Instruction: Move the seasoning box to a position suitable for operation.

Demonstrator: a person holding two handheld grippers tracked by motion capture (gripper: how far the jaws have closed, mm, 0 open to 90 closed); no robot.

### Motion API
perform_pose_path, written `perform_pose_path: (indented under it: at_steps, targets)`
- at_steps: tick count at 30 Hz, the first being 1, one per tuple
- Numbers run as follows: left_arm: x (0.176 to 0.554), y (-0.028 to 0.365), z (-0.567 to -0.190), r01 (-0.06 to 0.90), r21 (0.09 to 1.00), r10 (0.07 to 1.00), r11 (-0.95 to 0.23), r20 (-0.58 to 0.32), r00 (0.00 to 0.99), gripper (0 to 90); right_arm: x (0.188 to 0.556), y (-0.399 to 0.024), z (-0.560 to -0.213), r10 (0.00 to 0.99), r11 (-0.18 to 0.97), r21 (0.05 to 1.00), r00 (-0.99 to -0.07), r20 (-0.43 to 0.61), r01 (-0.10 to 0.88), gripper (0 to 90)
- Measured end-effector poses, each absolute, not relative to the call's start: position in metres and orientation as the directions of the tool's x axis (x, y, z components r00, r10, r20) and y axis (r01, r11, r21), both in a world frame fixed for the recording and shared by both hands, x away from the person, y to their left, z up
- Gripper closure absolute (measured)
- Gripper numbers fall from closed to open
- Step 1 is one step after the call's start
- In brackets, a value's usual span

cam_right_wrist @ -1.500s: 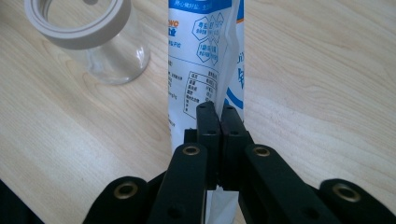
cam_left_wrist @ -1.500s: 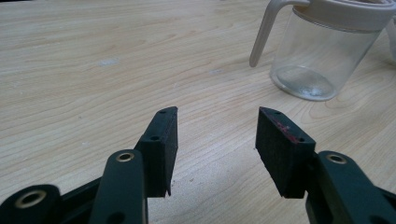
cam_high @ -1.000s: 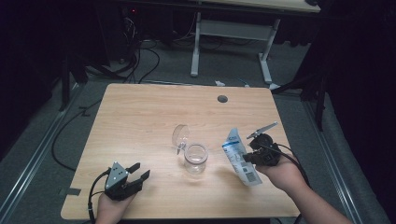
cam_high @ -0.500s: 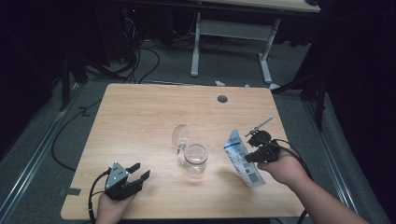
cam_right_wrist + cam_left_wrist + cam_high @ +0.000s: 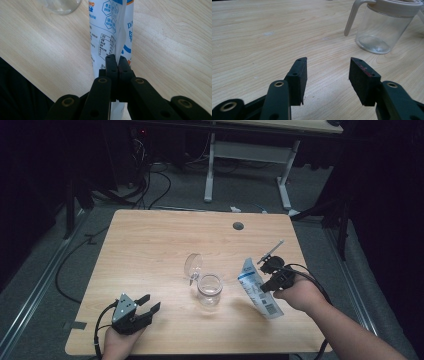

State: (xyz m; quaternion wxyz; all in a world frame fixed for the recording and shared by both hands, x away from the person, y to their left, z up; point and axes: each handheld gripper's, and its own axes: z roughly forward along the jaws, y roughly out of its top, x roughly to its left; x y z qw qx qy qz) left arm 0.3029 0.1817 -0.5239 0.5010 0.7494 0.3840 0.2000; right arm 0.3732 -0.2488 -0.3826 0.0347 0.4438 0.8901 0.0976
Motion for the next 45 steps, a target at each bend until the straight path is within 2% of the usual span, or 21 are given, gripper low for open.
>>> perform_pose_path:
  at_steps: [9,17,23,30,39,45]
  targets:
    - [0.302,0.182,-0.524,0.372,0.907,0.776,-0.199,-0.086,0.625,49.1,0.372,-0.246,-0.382,0.788,0.605,0.158,-0.616,0.023,0.78,90.0]
    - [0.3,0.177,-0.522,0.352,0.913,0.764,-0.206,-0.075,0.641,48.7,0.371,-0.246,-0.377,0.793,0.598,0.172,-0.609,0.02,0.783,90.0]
    - [0.29,0.148,-0.523,0.318,0.919,0.709,-0.232,-0.064,0.702,46.9,0.369,-0.245,-0.374,0.799,0.587,0.189,-0.601,0.02,0.787,90.0]
    - [0.28,0.102,-0.523,0.232,0.927,0.629,-0.295,0.006,0.777,46.1,0.365,-0.241,-0.368,0.798,0.585,0.209,-0.602,0.023,0.784,90.0]
    - [0.283,0.068,-0.516,0.264,0.918,0.572,-0.297,-0.051,0.818,46.5,0.359,-0.231,-0.359,0.77,0.61,0.237,-0.636,0.046,0.756,90.0]
    - [0.286,0.047,-0.512,0.259,0.914,0.53,-0.314,-0.058,0.846,46.0,0.357,-0.227,-0.357,0.771,0.609,0.24,-0.635,0.044,0.756,90.0]
